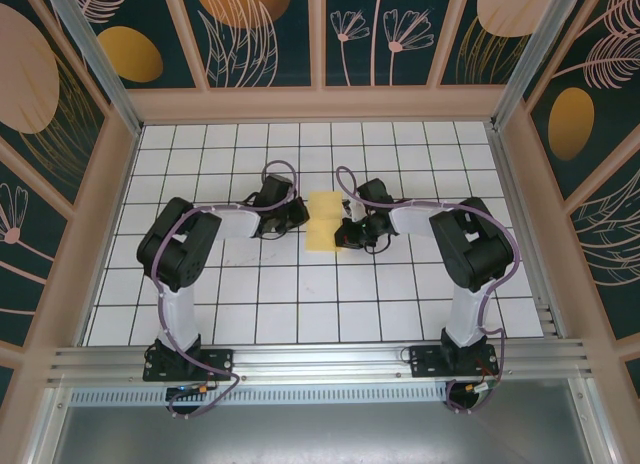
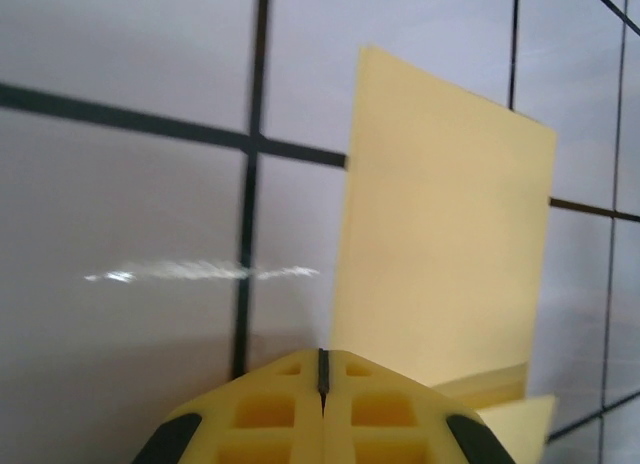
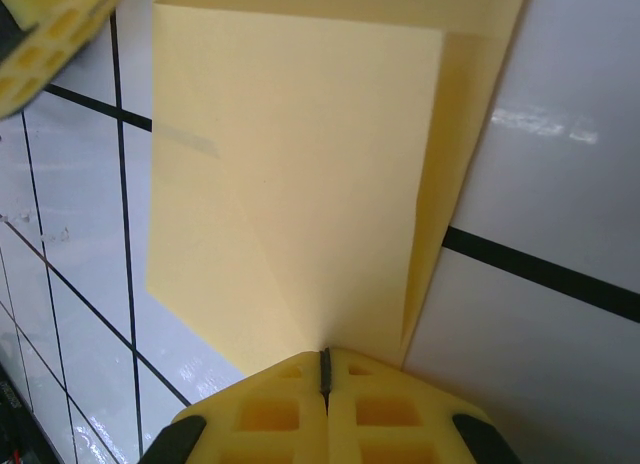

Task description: Fold a paper plane with a square sheet of paper (pick it up from the middle)

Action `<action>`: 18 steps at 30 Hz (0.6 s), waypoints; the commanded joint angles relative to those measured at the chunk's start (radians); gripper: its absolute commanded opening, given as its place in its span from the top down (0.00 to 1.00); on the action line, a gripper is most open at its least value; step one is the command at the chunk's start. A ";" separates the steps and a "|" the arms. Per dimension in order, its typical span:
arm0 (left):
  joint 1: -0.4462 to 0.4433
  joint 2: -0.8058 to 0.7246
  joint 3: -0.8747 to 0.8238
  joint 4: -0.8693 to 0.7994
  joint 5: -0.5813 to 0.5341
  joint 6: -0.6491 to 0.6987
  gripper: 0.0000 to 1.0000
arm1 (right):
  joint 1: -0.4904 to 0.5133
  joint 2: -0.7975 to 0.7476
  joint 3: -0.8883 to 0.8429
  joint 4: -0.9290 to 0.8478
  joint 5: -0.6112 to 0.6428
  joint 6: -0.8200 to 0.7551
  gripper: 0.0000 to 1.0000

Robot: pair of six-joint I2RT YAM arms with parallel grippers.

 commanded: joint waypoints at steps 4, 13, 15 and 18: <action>0.018 -0.126 -0.010 0.037 0.014 0.009 0.98 | -0.007 0.067 -0.076 -0.194 0.190 -0.008 0.99; -0.070 -0.058 -0.040 0.139 0.126 -0.078 0.99 | -0.010 0.064 -0.078 -0.175 0.157 -0.003 0.99; -0.074 -0.034 -0.039 0.136 0.131 -0.082 0.99 | -0.012 0.056 -0.076 -0.165 0.141 0.000 0.99; -0.074 -0.008 -0.028 0.111 0.127 -0.076 0.99 | -0.016 0.039 -0.065 -0.149 0.107 0.003 0.99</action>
